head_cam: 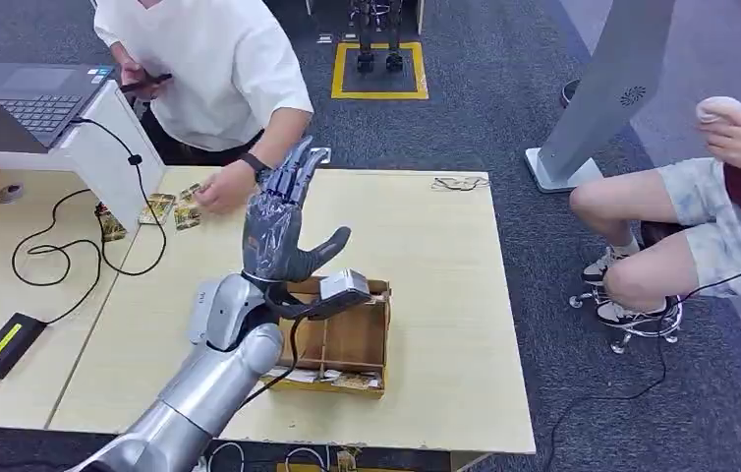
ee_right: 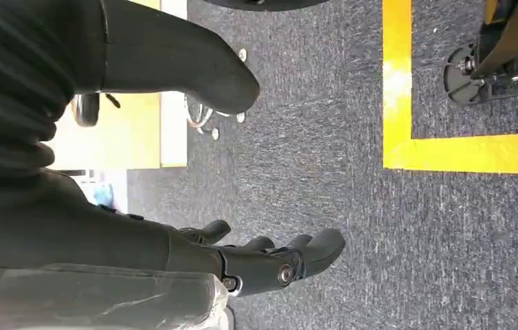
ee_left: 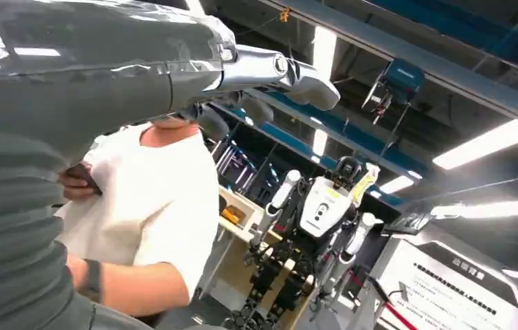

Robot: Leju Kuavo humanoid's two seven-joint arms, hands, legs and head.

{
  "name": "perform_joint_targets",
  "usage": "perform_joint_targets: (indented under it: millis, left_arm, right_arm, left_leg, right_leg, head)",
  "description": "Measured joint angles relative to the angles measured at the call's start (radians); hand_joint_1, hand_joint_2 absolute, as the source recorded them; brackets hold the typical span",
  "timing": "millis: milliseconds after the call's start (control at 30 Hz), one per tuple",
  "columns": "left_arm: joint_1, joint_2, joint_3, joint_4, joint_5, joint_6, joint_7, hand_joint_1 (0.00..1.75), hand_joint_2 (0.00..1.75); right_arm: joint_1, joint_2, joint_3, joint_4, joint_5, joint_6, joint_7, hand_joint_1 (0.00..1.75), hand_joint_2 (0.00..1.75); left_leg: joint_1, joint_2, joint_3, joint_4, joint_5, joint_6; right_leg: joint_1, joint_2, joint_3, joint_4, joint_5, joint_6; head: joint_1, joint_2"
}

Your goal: Pass the card to the sensor for recognition and then transmit it.

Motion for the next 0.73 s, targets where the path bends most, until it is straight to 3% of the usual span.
perform_joint_targets:
  millis: [400, 733]
  left_arm:
    - [0.118, 0.080, 0.001, -0.118, 0.018, 0.023, -0.037, 0.00, 1.75]
    - [0.258, 0.085, 0.024, -0.260, 0.033, 0.023, -0.109, 0.00, 1.75]
  right_arm:
    - [0.005, 0.000, -0.004, 0.000, -0.032, -0.014, -0.027, 0.00, 1.75]
    - [0.008, 0.000, -0.019, 0.000, -0.043, -0.034, -0.033, 0.00, 1.75]
  left_leg:
    - [0.000, 0.000, -0.001, 0.000, 0.000, 0.000]
    - [0.000, 0.000, -0.001, 0.000, 0.000, 0.000]
  right_leg:
    - [0.000, 0.000, 0.000, 0.000, 0.000, 0.000]
    - [0.000, -0.001, 0.000, 0.000, 0.000, 0.000]
  head:
    - [0.000, 0.000]
    - [0.000, 0.000]
